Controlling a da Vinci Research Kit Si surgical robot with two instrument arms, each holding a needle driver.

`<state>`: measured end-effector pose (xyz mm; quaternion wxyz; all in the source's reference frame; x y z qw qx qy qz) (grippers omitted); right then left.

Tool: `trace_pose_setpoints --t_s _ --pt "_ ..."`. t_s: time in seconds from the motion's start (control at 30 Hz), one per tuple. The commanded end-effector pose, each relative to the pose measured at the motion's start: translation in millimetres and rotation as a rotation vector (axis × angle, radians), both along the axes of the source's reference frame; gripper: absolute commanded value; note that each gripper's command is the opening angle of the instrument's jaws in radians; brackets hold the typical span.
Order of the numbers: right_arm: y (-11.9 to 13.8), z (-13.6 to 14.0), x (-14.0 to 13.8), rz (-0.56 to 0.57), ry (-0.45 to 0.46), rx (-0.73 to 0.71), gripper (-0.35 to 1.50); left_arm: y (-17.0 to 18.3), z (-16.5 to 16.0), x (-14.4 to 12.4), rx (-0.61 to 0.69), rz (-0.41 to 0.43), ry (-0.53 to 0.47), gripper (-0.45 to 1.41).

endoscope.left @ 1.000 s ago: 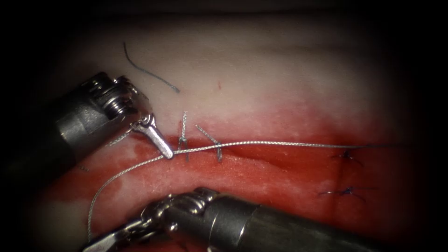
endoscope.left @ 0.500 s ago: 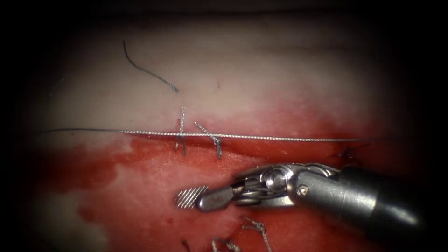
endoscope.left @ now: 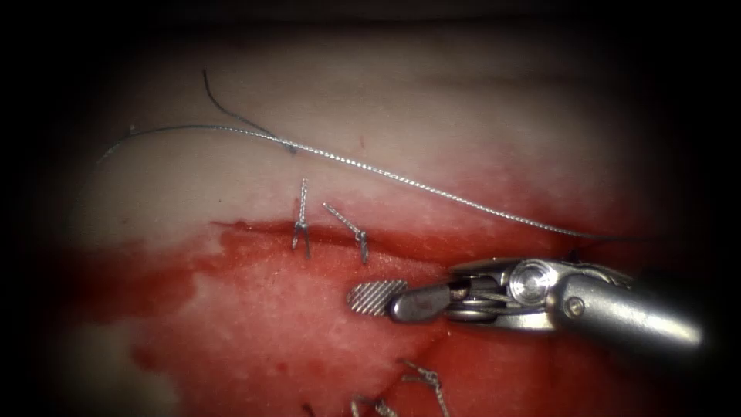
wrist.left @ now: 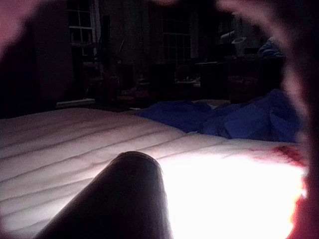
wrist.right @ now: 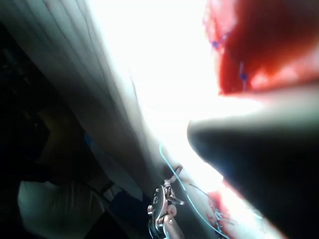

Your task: Wound Closure

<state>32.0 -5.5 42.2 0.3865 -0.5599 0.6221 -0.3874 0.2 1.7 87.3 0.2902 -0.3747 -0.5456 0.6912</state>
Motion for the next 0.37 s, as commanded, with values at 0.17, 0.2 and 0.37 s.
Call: trace_pose_setpoints --t_s 0.17,0.2,0.37 --pt "1.0 -0.1 0.9 0.002 0.006 -0.013 1.23 2.4 -0.8 -8.0 -0.193 0.03 -0.163 1.21" --pt "1.0 -0.1 0.9 0.002 0.006 -0.013 1.23 2.1 -0.6 -8.9 -0.201 0.032 -0.175 1.21" --pt "0.8 -0.5 1.5 -0.014 0.022 -0.021 1.23 -1.0 1.0 -13.0 -0.234 0.045 -0.181 1.23"
